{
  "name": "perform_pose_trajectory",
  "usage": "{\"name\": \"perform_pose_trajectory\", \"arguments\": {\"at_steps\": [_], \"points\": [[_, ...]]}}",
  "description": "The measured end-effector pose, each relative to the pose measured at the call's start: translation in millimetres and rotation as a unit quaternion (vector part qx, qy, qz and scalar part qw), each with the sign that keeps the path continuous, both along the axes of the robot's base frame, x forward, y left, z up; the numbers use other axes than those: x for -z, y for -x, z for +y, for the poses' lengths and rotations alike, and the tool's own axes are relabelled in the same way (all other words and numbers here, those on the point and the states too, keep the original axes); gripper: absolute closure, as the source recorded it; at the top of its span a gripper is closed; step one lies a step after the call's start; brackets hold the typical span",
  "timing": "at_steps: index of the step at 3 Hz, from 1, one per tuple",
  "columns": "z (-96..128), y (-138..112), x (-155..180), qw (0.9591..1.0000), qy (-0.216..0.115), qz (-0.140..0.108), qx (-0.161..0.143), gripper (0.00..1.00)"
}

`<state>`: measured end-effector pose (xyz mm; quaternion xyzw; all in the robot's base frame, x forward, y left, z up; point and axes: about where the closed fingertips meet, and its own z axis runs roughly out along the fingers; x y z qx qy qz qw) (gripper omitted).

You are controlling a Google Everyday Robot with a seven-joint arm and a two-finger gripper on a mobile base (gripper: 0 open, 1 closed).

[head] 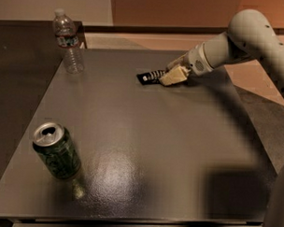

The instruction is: Move rxbar chocolate near green can

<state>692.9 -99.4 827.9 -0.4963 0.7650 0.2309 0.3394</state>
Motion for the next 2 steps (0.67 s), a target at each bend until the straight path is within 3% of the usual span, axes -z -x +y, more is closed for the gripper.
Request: {"name": "perform_pose_trajectory", "arguments": {"at_steps": [2], "points": [[0.1,0.2,-1.9,1.0000,0.000,0.000,0.000,1.00]]}}
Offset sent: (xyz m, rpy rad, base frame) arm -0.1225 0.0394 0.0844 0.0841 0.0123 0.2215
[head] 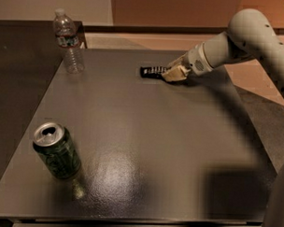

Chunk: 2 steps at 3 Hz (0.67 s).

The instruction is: Move rxbar chocolate near green can

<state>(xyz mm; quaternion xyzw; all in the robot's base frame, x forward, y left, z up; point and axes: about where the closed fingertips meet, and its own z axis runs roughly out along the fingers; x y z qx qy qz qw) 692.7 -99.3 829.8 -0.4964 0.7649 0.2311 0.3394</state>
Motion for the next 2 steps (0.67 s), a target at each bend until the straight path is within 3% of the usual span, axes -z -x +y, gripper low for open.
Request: {"name": "perform_pose_trajectory", "arguments": {"at_steps": [2], "points": [[39.0,99.8,-67.9,0.9957,-0.034,0.003,-0.086,1.00]]}}
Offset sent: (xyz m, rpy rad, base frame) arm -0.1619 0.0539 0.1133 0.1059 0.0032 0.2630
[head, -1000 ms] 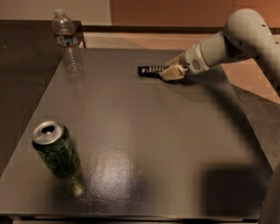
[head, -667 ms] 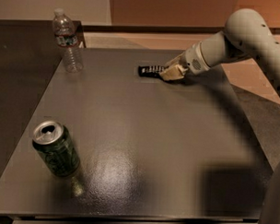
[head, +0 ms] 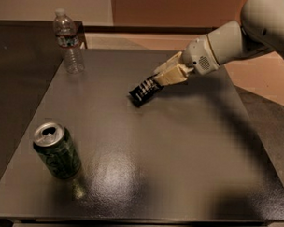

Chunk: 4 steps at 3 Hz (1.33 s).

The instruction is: Move rxbar chocolate near green can

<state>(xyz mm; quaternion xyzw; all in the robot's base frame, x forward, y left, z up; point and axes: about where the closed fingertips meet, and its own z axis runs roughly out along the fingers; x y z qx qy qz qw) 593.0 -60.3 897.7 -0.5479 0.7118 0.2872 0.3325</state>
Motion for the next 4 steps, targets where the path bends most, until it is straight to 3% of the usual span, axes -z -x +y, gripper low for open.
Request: {"name": "perform_pose_trajectory", "arguments": {"at_steps": [1,2,4], "points": [[9.8,34.3,-18.1,0.9996,-0.004,0.006,-0.026,1.00],[22.9,67.3,-17.0,0.9982,-0.005,0.029,-0.053,1.00],[68.5,128.0,0.4,0.9901,-0.009,0.073,-0.119,1.00]]}}
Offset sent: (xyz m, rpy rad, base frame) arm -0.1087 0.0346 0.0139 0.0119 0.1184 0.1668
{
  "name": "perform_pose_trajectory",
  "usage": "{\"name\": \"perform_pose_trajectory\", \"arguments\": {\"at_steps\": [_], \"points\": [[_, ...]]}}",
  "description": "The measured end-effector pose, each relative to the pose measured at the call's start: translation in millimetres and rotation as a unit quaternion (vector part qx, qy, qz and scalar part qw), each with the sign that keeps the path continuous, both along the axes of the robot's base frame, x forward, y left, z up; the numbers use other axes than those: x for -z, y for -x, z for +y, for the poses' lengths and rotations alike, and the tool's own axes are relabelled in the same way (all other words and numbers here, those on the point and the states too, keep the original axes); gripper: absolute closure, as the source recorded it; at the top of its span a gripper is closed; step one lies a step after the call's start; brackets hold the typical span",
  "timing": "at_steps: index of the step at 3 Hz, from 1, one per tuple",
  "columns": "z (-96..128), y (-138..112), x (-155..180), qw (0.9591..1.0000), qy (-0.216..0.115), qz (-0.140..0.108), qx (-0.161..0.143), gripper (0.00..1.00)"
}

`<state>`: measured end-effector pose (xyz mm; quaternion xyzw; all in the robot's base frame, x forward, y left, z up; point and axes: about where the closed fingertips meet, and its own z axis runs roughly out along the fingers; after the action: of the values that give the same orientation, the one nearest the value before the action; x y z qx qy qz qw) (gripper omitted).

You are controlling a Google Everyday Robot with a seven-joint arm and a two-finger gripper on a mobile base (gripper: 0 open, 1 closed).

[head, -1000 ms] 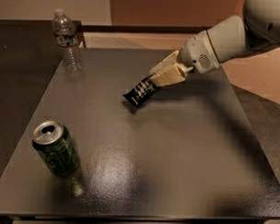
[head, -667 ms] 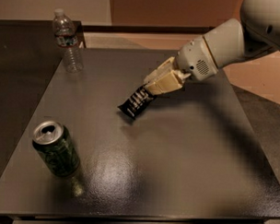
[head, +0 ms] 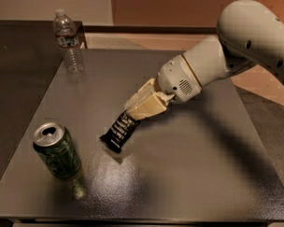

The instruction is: Move rxbar chocolate near green can

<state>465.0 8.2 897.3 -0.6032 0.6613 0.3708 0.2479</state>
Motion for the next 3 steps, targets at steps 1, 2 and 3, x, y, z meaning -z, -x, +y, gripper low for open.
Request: {"name": "perform_pose_trajectory", "arguments": {"at_steps": [1,2,3], "points": [[26.2,26.4,9.6,0.9992,0.003,0.014,-0.038,1.00],[44.4,42.5,16.9,0.9980,0.013,0.014,-0.060,0.82],[45.2,43.1,16.7,0.9979,0.013,0.014,-0.061,0.58]]}}
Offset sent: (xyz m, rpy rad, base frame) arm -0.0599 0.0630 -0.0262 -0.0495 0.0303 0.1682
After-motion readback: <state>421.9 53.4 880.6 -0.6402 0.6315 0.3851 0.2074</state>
